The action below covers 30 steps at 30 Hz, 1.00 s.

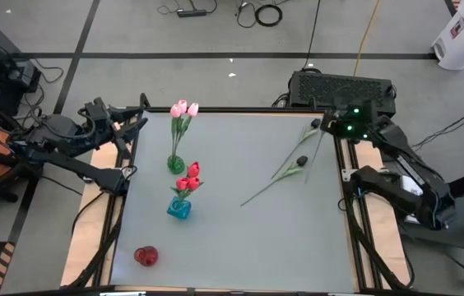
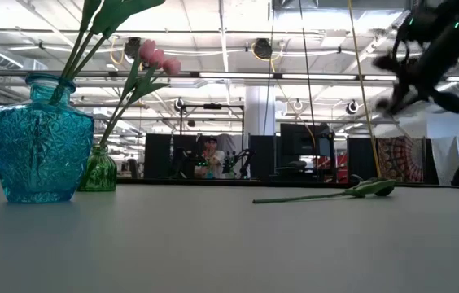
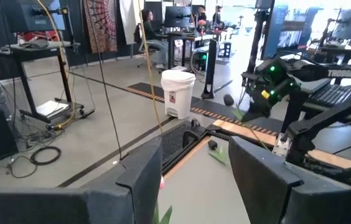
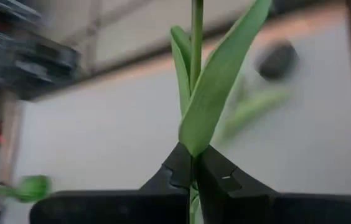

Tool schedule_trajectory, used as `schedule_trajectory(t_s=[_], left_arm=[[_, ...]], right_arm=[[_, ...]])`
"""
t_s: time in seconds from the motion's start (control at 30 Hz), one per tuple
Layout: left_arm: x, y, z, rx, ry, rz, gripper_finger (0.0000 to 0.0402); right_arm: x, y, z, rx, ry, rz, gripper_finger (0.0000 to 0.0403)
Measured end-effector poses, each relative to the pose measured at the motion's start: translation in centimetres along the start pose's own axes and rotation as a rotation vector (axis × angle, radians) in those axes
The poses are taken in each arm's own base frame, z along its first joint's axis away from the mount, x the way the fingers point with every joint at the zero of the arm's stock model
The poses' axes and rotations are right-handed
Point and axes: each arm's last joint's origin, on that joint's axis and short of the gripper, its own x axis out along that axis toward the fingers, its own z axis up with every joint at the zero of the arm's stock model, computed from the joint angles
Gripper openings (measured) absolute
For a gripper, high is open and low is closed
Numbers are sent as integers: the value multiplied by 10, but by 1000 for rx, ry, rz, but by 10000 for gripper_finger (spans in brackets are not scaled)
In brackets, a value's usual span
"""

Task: Sort flowers into vase by color
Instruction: Put the top right black flower into the red vase

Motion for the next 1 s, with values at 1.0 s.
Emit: schedule_trajectory(t_s=[1.0], left_arm=[[12, -22, 18, -124, -119, -240, 191]], right_arm=[[-54, 222, 21, -705, -149, 829, 2]])
